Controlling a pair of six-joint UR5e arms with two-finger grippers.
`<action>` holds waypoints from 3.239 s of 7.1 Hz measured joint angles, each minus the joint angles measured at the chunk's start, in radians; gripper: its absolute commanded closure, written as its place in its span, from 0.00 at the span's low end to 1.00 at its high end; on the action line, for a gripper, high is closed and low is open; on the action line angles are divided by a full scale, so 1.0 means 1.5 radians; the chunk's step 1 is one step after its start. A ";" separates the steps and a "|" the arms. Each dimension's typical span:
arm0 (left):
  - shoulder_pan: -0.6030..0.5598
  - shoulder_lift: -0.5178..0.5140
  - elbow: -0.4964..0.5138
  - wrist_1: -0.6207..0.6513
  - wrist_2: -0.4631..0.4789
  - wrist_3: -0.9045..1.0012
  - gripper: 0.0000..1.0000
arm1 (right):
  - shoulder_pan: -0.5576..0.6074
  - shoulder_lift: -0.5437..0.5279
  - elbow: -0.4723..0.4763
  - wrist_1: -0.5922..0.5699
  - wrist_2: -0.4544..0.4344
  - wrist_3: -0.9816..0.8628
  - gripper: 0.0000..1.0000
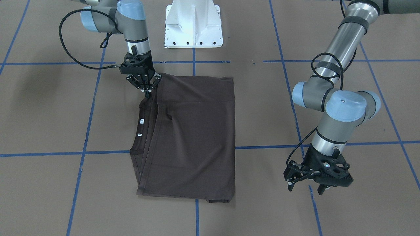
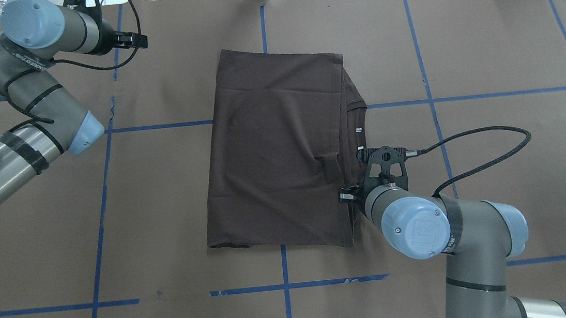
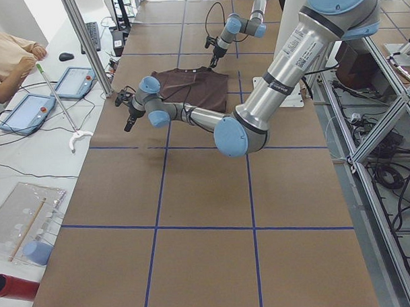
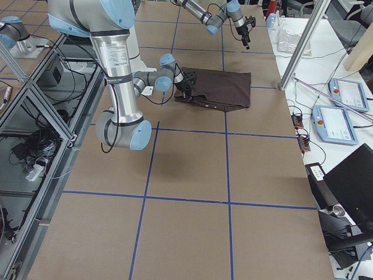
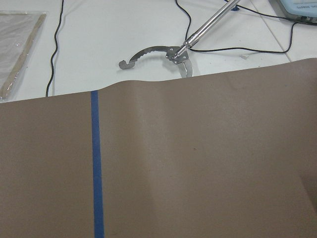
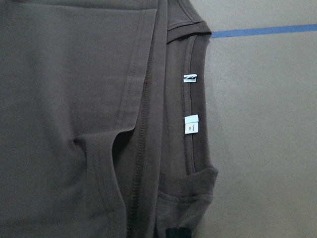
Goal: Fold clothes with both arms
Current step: 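Move the left gripper down to the shirt edge nearest the robot, then lower both grippers onto the shirt edge nearest the robot and pinch it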
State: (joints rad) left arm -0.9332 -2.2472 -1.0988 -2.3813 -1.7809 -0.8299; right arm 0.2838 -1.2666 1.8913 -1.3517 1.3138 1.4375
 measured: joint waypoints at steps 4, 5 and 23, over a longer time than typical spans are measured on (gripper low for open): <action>0.014 0.004 -0.023 -0.001 0.000 -0.024 0.00 | 0.006 -0.008 -0.004 -0.002 -0.003 -0.063 0.01; 0.024 0.008 -0.038 0.002 -0.001 -0.042 0.00 | 0.009 -0.008 -0.004 -0.001 -0.003 -0.071 0.00; 0.508 0.273 -0.453 0.007 0.283 -0.713 0.94 | 0.015 -0.056 0.157 0.064 0.031 0.135 0.00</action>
State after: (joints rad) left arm -0.1718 -1.8376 -1.7789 -2.3700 -1.3571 -1.8994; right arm 0.3068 -1.3512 2.1263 -1.2563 1.3598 1.6400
